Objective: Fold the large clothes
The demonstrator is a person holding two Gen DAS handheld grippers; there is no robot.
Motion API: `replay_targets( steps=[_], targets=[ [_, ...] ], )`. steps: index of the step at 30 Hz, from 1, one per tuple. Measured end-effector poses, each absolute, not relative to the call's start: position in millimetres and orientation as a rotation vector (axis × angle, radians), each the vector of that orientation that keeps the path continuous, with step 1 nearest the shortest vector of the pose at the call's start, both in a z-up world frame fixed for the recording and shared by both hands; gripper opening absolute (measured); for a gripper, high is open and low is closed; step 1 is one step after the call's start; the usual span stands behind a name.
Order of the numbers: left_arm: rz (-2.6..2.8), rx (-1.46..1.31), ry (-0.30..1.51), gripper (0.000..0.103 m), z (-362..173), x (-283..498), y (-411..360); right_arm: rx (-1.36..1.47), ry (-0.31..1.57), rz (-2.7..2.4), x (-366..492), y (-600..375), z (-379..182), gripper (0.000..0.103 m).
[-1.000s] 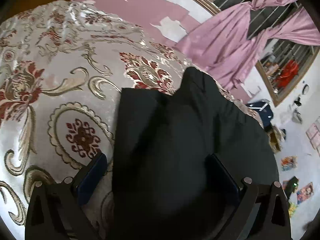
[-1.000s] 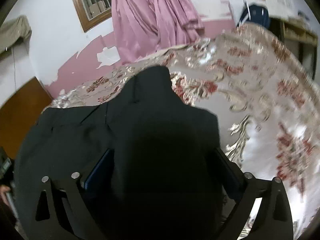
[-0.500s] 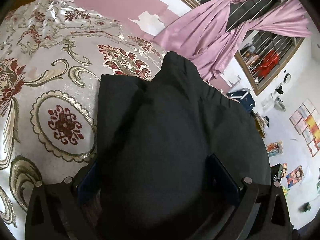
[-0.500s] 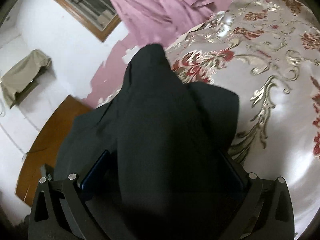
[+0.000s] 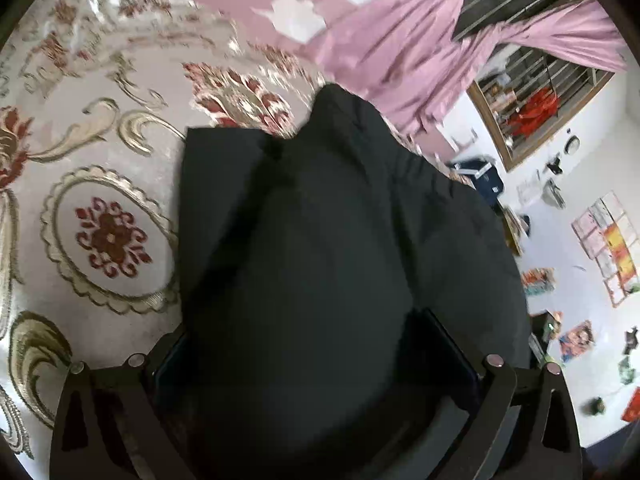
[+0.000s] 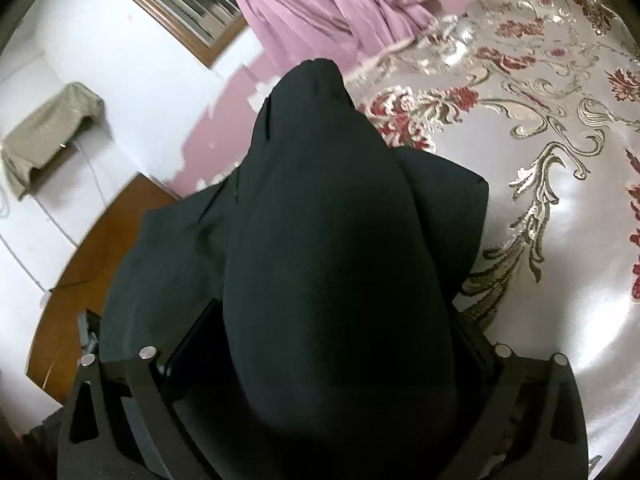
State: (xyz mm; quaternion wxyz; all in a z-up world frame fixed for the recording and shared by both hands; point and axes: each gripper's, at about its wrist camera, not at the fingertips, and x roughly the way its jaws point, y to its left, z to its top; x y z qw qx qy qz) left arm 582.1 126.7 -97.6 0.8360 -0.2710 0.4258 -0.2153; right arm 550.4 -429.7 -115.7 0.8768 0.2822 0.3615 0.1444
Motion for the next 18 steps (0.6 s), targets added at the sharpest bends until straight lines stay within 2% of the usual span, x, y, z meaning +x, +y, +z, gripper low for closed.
replay_targets(
  steps=[1,3,4,6,7,9,12,15,18],
  targets=[
    [-0.463,-0.564,0.914,0.1,-96,581,125,0.578,0.785,0.288,553,-429,-112,0.089],
    [-0.454,-0.534,0.929,0.089,-92,577,119,0.588,0.822,0.275,554,-430,-106,0.069],
    [-0.442,-0.528,0.932,0.086,-90,576,117,0.604,0.831,0.277,553,-431,-104,0.064],
    [-0.401,-0.513,0.934,0.069,-83,571,114,0.635,0.843,0.279,549,-432,-100,0.049],
    [-0.377,-0.497,0.936,0.064,-80,568,112,0.645,0.846,0.274,547,-431,-97,0.046],
    [-0.347,-0.427,0.935,0.046,-69,562,105,0.641,0.851,0.256,542,-426,-89,0.036],
    [-0.302,-0.31,0.931,0.03,-47,550,89,0.609,0.859,0.232,537,-415,-71,0.025],
    [-0.273,-0.257,0.902,0.023,-23,535,80,0.574,0.851,0.214,526,-407,-45,0.018],
    [-0.277,-0.256,0.854,0.02,2,517,79,0.554,0.814,0.225,512,-402,-11,0.013]
  ],
)
